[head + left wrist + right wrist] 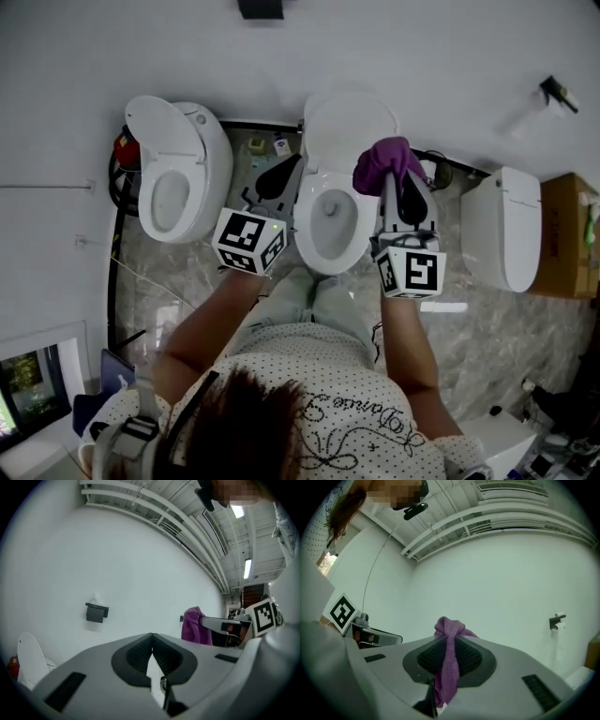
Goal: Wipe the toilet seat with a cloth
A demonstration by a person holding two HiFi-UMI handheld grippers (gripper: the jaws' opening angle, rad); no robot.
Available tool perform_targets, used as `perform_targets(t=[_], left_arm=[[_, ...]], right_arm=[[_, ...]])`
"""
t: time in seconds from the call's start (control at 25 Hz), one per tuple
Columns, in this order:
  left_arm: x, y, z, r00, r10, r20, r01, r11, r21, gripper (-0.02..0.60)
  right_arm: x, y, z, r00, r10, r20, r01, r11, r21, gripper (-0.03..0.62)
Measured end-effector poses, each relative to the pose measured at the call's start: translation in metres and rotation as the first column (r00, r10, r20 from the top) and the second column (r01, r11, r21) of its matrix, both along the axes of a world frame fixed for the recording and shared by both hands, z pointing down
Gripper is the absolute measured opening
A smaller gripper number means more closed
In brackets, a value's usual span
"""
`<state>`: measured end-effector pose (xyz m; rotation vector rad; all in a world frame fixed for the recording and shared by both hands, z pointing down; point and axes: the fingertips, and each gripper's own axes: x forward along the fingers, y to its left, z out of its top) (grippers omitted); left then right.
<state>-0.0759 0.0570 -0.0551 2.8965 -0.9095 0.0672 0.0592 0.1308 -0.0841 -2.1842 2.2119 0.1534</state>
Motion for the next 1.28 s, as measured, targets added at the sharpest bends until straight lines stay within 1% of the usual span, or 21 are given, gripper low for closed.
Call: perform_targets(t=[0.16,0.28,0.4,0.6,0.72,0.84,0.92,1.28], left_arm=[[0.003,0.012,0.0,0.999,-0.021,0.032,0.021,1.0,-0.007,0.005],[0.011,0.027,-0.003,0.999,-0.032,0.028,0.031,0.999,0.004,0.005],[0.013,0.033,-0.007,0.999,-0.038,0.021,0.038,0.999,0.018,0.005],[0.019,0.046,-0.008,0.999,-0.032,-0.003,0.032,0.999,0.013,0.005],[0.015,0.048,-0.005,0.999,-0.043,0.002,0.043,0.999,0.017,0.005],[0.01,0.048,-0.004,0.998,-0.055,0.004,0.055,0.998,0.015,0.005],[0.009,0.048,-0.003,0.998,-0.058,0.004,0.058,0.998,0.016,0.005],[0.009,0.047,-0.007,0.998,-0.057,-0.005,0.057,0.998,0.025,0.005]], right_arm=[[0.011,0.008,-0.003,1.0,0.001,0.011,-0.001,1.0,-0.004,0.06],[0.023,0.019,-0.005,1.0,-0.009,0.01,0.009,1.0,0.003,0.06],[0.028,0.02,-0.004,1.0,-0.021,0.016,0.021,1.0,0.004,0.06],[0.026,0.027,0.0,0.998,-0.055,0.014,0.055,0.998,-0.005,0.06],[0.02,0.029,0.0,0.997,-0.074,0.008,0.074,0.997,-0.012,0.06],[0.015,0.025,-0.002,0.996,-0.082,0.03,0.082,0.997,-0.013,0.061],[0.013,0.023,-0.002,0.996,-0.088,0.024,0.089,0.996,-0.016,0.061],[0.011,0.025,-0.001,0.997,-0.078,0.005,0.078,0.997,-0.025,0.061]])
